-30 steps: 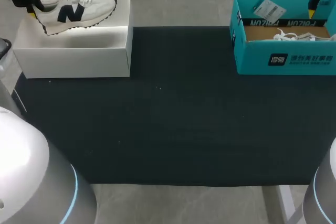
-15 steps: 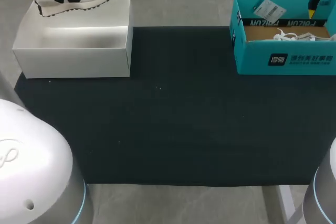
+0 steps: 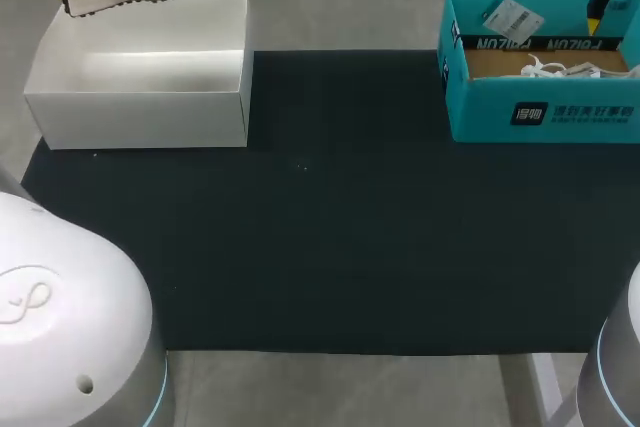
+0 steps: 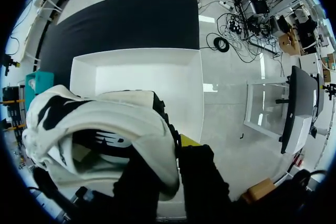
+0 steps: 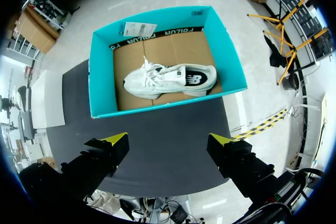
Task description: Take the shoe out of the shoebox, open the shoe tongue, remove and reinsert the insole, then place the shoe into the shoebox
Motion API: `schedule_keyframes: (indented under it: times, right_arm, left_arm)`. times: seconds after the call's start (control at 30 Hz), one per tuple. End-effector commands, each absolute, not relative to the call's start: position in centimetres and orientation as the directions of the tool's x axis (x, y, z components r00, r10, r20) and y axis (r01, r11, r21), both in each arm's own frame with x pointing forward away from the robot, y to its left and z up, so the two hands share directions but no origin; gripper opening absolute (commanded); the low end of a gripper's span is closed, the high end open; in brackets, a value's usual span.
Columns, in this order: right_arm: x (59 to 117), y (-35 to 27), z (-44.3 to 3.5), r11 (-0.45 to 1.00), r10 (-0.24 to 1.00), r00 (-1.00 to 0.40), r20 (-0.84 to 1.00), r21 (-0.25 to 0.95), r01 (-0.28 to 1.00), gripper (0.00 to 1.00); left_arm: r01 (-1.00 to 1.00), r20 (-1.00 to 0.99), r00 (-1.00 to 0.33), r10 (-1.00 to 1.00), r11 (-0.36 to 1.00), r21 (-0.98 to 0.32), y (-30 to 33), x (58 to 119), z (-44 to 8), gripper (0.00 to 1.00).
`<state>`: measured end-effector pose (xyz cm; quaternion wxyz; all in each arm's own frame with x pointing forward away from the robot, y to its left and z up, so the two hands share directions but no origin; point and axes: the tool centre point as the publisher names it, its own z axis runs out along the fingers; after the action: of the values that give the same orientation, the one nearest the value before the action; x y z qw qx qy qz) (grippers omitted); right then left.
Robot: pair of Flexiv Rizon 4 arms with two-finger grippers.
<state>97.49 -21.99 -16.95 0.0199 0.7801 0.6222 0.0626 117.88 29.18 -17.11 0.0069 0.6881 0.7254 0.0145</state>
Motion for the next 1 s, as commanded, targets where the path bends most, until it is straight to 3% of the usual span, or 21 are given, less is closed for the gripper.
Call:
schedule_keyframes:
  times: [0.03, 0.37, 0.57, 1.0]
  right_arm:
    - [97.4, -22.0, -17.0, -0.225, 0.973, 0.217, 0.075, 0.110, 0.968, 1.00]
    - [97.4, -22.0, -17.0, -0.225, 0.973, 0.217, 0.075, 0.110, 0.968, 1.00]
    - [97.4, -22.0, -17.0, -0.225, 0.973, 0.217, 0.075, 0.110, 0.968, 1.00]
    - [97.4, -22.0, -17.0, -0.225, 0.973, 0.217, 0.075, 0.110, 0.968, 1.00]
  left_arm:
    - [0.982, 0.012, -0.054, 0.998, 0.051, 0.183, 29.0, 116.6, -17.0, 0.00]
    - [0.982, 0.012, -0.054, 0.998, 0.051, 0.183, 29.0, 116.6, -17.0, 0.00]
    - [0.974, 0.109, -0.065, 0.992, 0.039, 0.222, 25.9, 113.3, -15.2, 0.00]
    - [0.965, 0.062, -0.102, 0.993, 0.084, 0.248, 21.5, 108.1, -12.0, 0.00]
